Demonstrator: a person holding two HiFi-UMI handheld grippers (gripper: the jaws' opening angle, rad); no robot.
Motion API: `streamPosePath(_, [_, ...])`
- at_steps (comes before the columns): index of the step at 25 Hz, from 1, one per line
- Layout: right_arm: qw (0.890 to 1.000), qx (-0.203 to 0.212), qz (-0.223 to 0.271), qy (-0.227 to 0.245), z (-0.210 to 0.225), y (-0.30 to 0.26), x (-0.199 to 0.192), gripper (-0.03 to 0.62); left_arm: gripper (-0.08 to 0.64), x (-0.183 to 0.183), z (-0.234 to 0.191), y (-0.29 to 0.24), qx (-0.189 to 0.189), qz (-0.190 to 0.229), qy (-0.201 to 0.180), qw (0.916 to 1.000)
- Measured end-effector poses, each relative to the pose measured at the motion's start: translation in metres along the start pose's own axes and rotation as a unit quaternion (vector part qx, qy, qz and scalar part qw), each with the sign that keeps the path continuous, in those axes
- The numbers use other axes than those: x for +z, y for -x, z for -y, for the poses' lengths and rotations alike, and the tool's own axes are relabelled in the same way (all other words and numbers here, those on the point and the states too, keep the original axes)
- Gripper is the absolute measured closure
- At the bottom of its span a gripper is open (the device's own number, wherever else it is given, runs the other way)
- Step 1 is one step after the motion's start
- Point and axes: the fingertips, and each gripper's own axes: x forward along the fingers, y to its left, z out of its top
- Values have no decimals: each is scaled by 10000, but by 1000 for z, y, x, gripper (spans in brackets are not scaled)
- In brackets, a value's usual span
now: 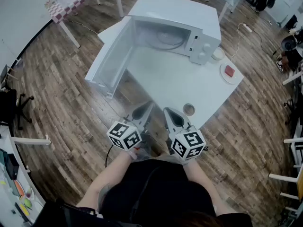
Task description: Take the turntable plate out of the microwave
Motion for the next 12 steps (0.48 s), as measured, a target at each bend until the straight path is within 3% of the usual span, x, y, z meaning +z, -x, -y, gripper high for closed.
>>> streamPosePath(12, [9985,-531,91,-101,14,-73,16,572,535,29,-63,-44,-482,-351,181,9981])
